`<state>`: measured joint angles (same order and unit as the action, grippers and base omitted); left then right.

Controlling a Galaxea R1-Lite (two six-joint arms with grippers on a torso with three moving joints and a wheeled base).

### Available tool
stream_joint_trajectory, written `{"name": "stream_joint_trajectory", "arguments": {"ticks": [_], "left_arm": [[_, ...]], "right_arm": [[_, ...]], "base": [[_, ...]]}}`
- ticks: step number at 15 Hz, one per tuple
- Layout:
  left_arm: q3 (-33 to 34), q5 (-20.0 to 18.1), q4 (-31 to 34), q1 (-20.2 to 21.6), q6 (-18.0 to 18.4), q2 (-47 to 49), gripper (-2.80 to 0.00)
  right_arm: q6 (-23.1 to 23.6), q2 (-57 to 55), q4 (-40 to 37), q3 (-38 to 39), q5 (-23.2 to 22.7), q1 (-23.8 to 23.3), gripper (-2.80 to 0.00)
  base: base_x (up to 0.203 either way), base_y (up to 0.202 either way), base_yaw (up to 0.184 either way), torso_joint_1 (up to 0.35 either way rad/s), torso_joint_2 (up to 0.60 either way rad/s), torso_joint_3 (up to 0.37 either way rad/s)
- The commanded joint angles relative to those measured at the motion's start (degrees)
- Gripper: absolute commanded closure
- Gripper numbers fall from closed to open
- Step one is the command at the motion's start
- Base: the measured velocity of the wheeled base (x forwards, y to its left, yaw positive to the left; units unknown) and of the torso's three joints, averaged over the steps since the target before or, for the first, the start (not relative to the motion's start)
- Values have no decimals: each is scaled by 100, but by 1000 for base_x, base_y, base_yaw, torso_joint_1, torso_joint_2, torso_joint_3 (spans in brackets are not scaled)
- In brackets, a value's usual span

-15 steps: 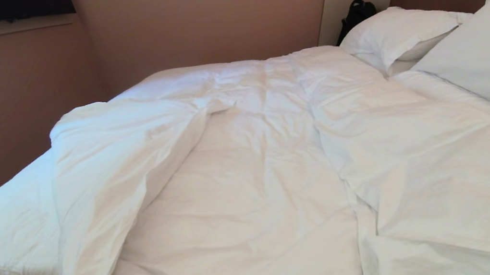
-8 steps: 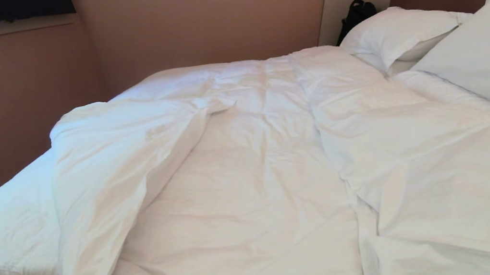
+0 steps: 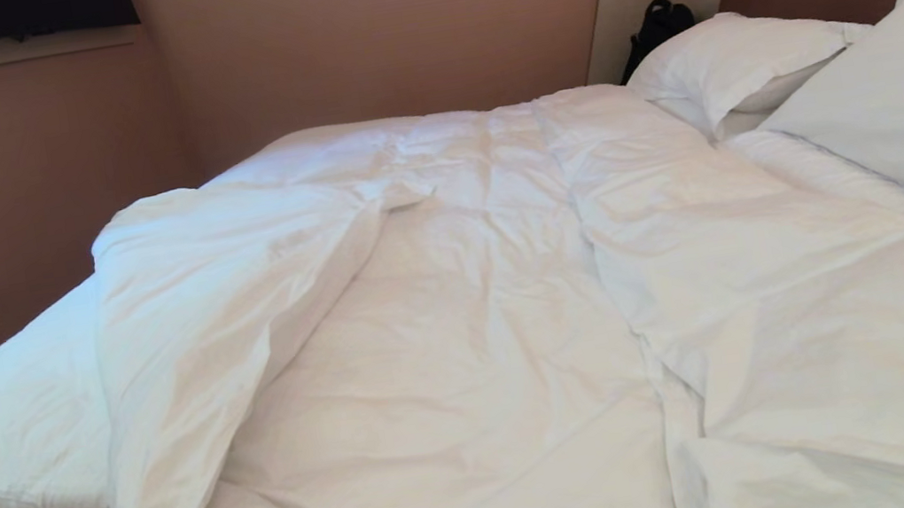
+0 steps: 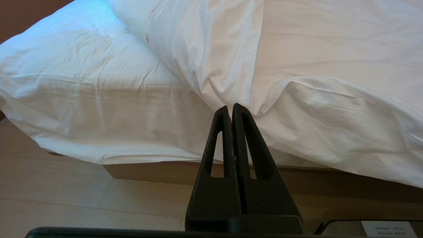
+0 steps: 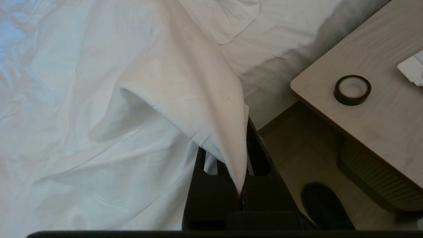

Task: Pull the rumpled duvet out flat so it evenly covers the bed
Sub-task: Flatten the corners of the folded blanket

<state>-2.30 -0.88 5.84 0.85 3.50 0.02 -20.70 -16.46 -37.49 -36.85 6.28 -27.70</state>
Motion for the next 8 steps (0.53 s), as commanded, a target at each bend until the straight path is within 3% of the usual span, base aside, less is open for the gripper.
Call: {"name": "stream_joint_trajectory", "arguments": {"ticks": [1,8], "left_arm": [[2,0,4,3,2,6,0],[2,0,5,3,2,6,0]], "right_arm": [[-13,-7,-13,0,5,1,0],[-13,-7,-13,64,58,1,0]], "base": [[0,0,0,0,0,0],[0,0,0,0,0,0]]}}
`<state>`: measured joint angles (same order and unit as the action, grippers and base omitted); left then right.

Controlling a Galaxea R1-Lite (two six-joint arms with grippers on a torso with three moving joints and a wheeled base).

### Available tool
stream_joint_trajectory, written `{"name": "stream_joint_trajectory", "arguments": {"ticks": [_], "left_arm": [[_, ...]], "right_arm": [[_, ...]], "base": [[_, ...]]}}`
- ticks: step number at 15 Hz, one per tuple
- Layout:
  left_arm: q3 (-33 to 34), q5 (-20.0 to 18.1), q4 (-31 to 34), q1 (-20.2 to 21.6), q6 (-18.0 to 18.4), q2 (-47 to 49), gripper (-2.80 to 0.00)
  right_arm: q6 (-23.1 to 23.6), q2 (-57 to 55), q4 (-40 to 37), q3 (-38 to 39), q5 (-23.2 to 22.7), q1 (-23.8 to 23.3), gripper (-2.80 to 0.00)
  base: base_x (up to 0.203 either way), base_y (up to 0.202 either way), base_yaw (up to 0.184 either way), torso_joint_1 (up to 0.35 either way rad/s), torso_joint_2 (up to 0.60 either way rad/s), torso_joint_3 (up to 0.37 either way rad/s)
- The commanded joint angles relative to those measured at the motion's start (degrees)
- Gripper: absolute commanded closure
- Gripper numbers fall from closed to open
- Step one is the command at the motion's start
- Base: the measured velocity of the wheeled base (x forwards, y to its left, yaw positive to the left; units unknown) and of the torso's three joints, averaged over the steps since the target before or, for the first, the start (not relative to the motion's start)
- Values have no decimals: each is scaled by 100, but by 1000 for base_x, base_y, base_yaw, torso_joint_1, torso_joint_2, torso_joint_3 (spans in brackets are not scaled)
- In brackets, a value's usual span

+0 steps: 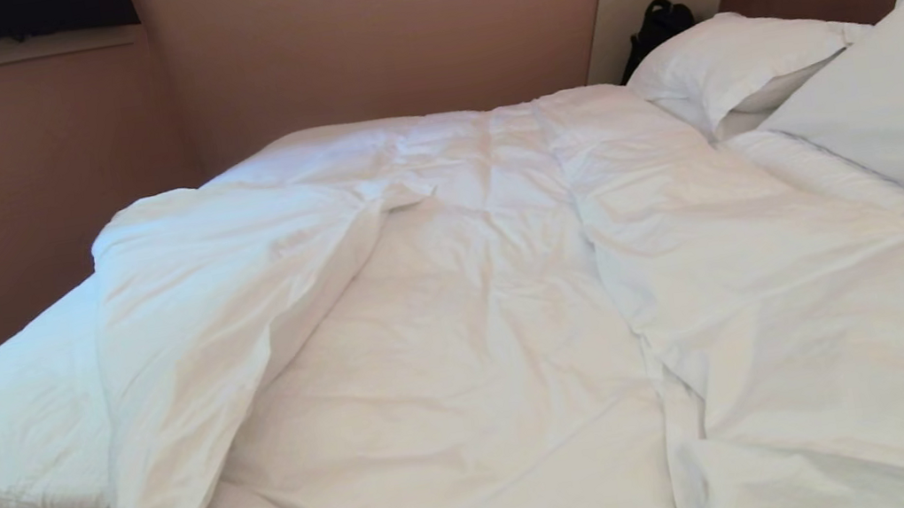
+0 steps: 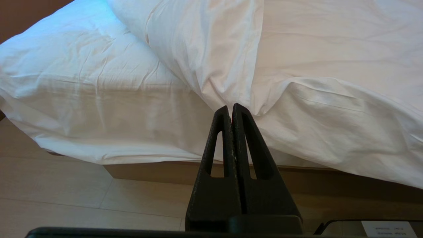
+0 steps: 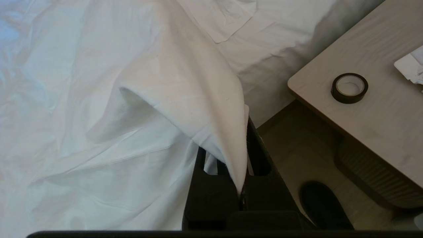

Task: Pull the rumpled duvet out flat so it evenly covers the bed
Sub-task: Flatten the corners of the folded blanket

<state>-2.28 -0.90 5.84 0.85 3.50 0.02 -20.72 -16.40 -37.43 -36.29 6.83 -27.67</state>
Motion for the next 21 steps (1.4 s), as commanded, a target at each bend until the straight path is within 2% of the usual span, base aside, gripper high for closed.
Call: {"name": "stream_joint_trajectory", "arguments": {"ticks": [1,7,8,21], "left_arm": [[-1,2,5,3,2,6,0],[-1,2,5,3,2,6,0],[-1,2,5,3,2,0,0],[-1,2,5,3,5,-2,0]], "right_arm": [[-11,-13,-19,8,3,-1,0],[-11,-13,-19,52,64,-1,0],[12,-13,-19,47,64,-1,-280],[139,-13,-19,41,64,-1,-280]], "base": [[0,0,0,0,0,0],[0,0,0,0,0,0],[0,0,0,0,0,0],[0,0,0,0,0,0]]}}
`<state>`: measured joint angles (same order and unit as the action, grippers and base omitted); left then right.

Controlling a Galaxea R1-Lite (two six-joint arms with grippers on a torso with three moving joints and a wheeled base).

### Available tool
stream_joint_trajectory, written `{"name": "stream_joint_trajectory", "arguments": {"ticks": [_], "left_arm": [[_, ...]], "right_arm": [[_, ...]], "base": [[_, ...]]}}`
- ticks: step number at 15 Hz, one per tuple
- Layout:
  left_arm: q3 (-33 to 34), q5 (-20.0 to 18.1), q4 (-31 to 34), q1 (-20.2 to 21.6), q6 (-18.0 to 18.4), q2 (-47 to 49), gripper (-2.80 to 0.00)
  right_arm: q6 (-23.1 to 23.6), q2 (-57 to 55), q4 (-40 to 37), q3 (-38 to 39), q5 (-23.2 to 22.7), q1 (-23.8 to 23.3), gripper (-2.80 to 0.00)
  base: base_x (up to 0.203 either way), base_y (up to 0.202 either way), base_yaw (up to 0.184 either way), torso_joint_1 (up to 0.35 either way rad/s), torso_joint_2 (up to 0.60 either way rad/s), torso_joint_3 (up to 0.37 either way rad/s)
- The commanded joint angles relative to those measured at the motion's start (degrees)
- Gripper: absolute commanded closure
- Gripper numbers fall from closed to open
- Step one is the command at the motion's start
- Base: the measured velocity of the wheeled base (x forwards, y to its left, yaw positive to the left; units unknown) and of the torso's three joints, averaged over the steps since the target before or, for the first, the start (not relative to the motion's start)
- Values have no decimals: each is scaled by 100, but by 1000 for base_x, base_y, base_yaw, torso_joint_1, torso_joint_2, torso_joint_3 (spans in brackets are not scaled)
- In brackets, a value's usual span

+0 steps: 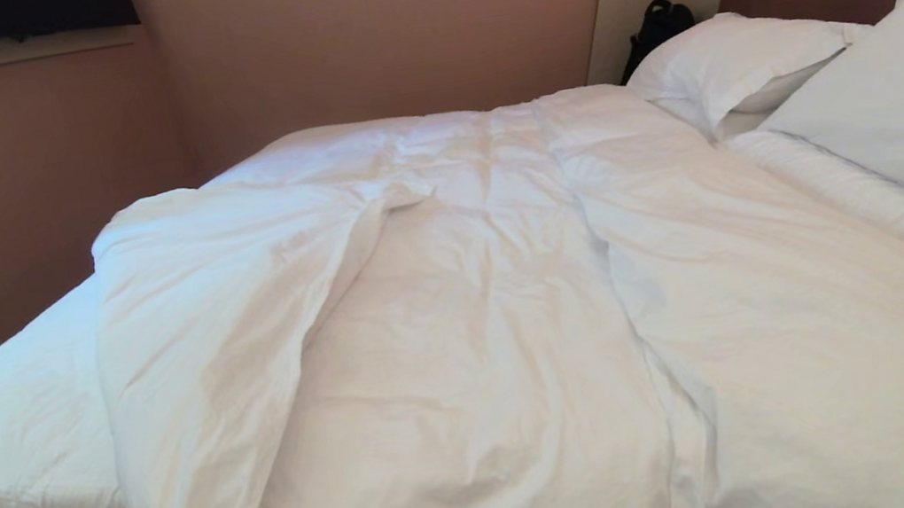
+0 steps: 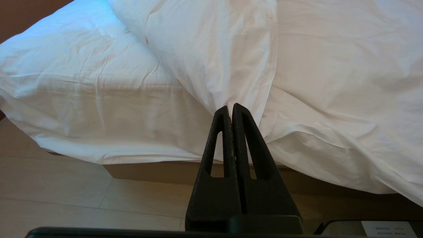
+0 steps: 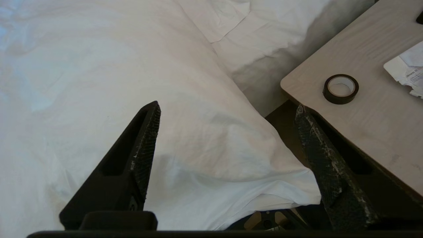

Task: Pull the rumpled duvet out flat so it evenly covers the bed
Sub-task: Flatten the corners of the folded blanket

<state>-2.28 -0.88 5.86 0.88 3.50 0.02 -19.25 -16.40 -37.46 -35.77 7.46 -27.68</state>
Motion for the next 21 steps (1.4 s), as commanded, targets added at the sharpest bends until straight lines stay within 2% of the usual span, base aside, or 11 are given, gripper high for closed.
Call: {"name": "stream_joint_trajectory", "arguments": {"ticks": [1,4,5,8,11,15,17,21], "left_arm": [[-1,0,2,0,2,6,0],[-1,0,2,0,2,-2,0],[-1,0,2,0,2,6,0],[-1,0,2,0,2,-2,0],[-1,0,2,0,2,6,0],[-1,0,2,0,6,4,0],[-1,0,2,0,2,6,0],[-1,0,2,0,2,6,0]], "right_arm": [[21,-13,-10,-44,-5,0,-280],[172,-137,-39,-35,-57,0,-280],[175,-259,-84,-1,-63,0,0],[176,-489,-183,71,-270,17,0],[167,-921,-154,196,-768,17,0],[163,-1127,-107,380,-882,35,0],[147,-1535,98,509,-1096,35,0],[149,-2382,704,776,-1241,37,0]], "base": [[0,0,0,0,0,0],[0,0,0,0,0,0],[0,0,0,0,0,0],[0,0,0,0,0,0],[0,0,0,0,0,0],[0,0,0,0,0,0],[0,0,0,0,0,0],[0,0,0,0,0,0]]}}
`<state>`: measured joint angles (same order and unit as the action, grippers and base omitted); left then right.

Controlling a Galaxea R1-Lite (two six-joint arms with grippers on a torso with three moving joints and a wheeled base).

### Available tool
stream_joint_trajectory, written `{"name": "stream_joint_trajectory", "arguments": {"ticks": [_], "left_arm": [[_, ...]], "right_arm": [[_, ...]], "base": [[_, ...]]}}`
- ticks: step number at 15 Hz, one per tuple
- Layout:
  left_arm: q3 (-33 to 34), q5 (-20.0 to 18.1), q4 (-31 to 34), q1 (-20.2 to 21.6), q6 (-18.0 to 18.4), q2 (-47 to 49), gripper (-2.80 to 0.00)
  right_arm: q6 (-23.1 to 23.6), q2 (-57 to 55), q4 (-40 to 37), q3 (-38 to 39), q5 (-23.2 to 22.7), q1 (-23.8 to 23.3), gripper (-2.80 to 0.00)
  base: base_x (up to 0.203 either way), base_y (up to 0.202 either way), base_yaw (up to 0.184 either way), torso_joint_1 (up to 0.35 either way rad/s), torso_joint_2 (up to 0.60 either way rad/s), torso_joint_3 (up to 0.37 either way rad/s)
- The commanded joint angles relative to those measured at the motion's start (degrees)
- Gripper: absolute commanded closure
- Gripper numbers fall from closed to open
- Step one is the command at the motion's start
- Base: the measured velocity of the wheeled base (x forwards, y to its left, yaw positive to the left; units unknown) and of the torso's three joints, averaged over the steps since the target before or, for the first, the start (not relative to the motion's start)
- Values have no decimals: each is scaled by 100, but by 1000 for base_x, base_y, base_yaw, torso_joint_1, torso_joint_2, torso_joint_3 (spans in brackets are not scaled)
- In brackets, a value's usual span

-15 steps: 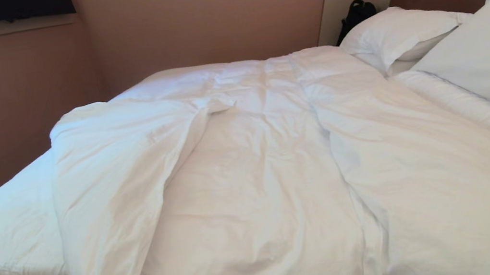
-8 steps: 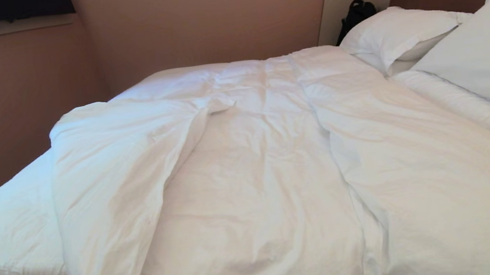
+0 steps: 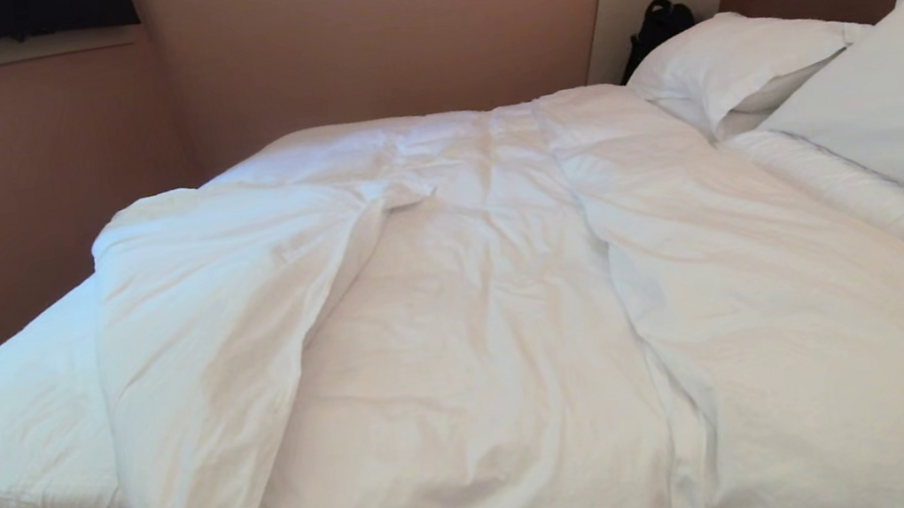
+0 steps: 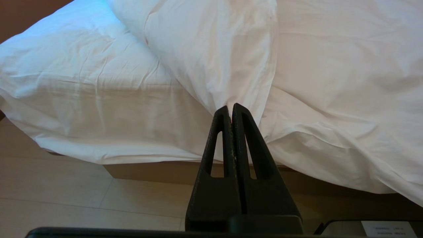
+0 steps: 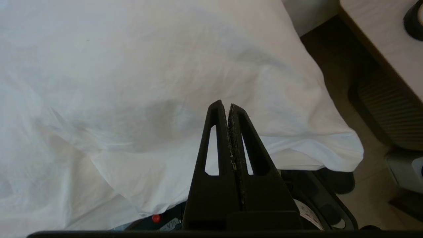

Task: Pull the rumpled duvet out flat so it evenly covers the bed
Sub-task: Flatten the corners of the folded blanket

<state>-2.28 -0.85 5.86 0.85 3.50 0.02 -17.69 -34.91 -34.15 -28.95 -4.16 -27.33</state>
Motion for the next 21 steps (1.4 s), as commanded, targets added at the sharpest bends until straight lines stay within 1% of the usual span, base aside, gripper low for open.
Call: {"name": "stream_joint_trajectory", "arguments": {"ticks": [1,4,6,11,12,14,15,19,21], "left_arm": [[-1,-3,-4,3,2,6,0],[-1,-3,2,3,2,-2,0],[-1,-3,0,3,2,5,0],[-1,-3,2,3,2,-2,0],[-1,-3,2,3,10,6,0],[-1,-3,2,3,2,6,0],[-1,-3,2,3,3,6,0],[-1,-3,2,3,2,-2,0],[-1,-3,2,3,2,-2,0]], "right_arm": [[-1,-823,512,172,-147,1,0],[3,-1633,1013,453,-228,-2,0],[-25,-1945,1336,614,-219,-20,0],[-154,-2642,1428,729,-217,-41,0],[-187,-2807,1564,822,-217,-56,0],[-303,-3098,2249,1093,-198,-112,0],[-314,-3238,2417,1159,-168,-138,0],[-322,-3865,2615,1247,-123,-367,0],[-323,-4124,2989,1394,-129,-436,0]], "base": [[0,0,0,0,0,0],[0,0,0,0,0,0],[0,0,0,0,0,0],[0,0,0,0,0,0],[0,0,0,0,0,0],[0,0,0,0,0,0],[0,0,0,0,0,0],[0,0,0,0,0,0],[0,0,0,0,0,0]]}}
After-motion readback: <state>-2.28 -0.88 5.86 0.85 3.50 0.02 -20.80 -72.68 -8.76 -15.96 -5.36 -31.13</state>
